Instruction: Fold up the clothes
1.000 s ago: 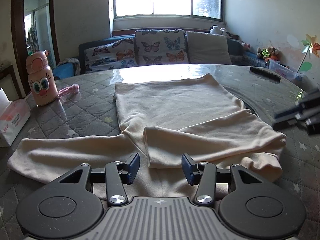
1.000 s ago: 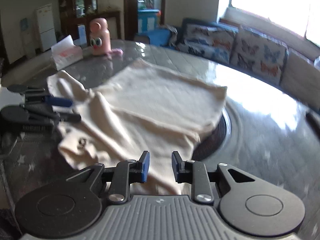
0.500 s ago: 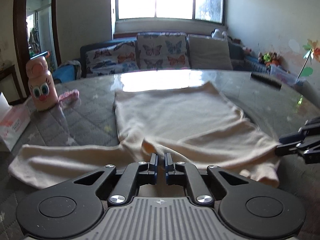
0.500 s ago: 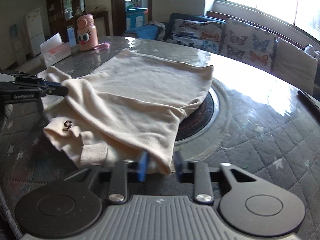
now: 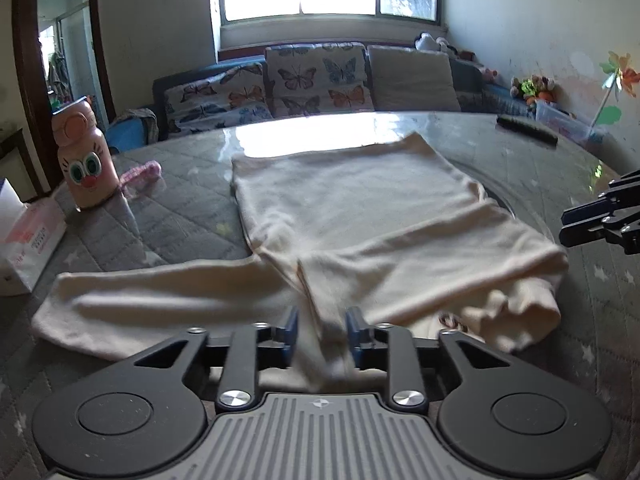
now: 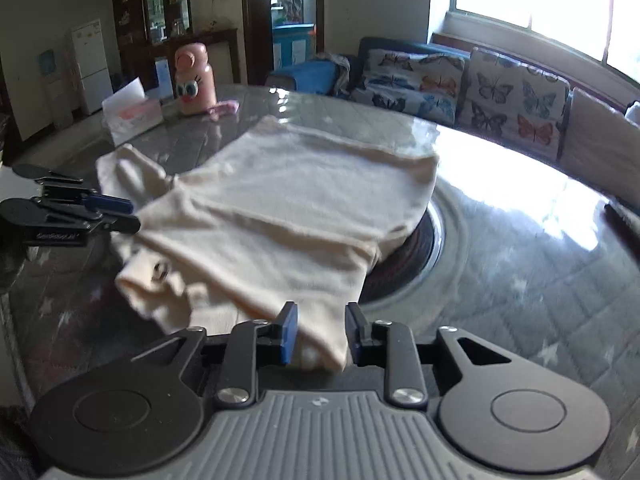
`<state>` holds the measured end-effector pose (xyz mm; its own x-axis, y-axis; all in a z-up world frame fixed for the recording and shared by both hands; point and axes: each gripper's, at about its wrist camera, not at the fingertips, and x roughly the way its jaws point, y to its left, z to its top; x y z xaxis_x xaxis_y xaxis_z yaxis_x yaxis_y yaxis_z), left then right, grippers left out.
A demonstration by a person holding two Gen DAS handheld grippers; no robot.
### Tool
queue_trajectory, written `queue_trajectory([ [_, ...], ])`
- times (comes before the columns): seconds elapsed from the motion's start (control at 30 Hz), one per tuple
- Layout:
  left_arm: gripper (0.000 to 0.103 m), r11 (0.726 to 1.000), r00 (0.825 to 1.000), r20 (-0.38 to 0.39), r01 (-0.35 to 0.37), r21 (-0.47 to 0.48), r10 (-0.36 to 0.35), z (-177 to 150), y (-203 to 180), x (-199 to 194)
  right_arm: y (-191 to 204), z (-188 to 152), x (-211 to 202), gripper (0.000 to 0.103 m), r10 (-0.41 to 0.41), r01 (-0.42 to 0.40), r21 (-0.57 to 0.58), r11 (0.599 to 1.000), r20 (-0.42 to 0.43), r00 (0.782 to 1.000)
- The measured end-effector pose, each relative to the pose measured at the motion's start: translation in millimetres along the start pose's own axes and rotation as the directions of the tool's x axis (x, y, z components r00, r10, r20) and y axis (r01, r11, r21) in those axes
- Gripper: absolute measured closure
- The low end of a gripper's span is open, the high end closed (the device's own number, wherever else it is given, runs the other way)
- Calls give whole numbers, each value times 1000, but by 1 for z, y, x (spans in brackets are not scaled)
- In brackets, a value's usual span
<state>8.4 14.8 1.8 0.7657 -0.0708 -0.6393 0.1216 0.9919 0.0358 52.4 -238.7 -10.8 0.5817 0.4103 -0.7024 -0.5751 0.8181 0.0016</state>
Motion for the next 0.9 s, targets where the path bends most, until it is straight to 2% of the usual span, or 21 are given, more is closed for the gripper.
queue_trajectory([
  [0.13,68,1000,1000,18,1,-10,-1,12,0,9,-8,16,22,77,-21,21,12,1000,9,1000],
  [0.27,71,1000,1000,-1,6,-11,-6,17,-1,26,-16,22,52,77,-44,45,39,998,-12,999],
  [0.37,77,1000,1000,-13,13,0,-13,17,-3,35,-23,21,66,77,-41,43,70,997,-21,999],
  [0.43,86,1000,1000,-14,15,18,-15,17,-6,39,-25,19,70,79,-35,37,84,996,-22,999],
  [0.47,88,1000,1000,-15,15,24,-15,17,-7,41,-25,18,72,79,-32,34,91,995,-23,999],
  [0.53,94,1000,1000,-14,13,27,-13,17,-7,44,-26,15,75,87,-36,38,102,994,-23,999],
  [0.67,96,999,1000,19,15,29,-15,21,-8,42,-27,13,69,98,-60,59,107,992,7,998],
  [0.73,96,1000,1000,29,12,28,-12,23,-7,42,-28,12,66,100,-80,78,110,991,16,997],
  [0.83,92,999,1000,-22,-13,35,13,20,-6,50,-32,10,66,100,-88,86,122,989,8,996],
  [0.9,91,999,1000,-23,-10,38,11,16,-4,49,-33,10,65,100,-88,86,125,988,6,996],
])
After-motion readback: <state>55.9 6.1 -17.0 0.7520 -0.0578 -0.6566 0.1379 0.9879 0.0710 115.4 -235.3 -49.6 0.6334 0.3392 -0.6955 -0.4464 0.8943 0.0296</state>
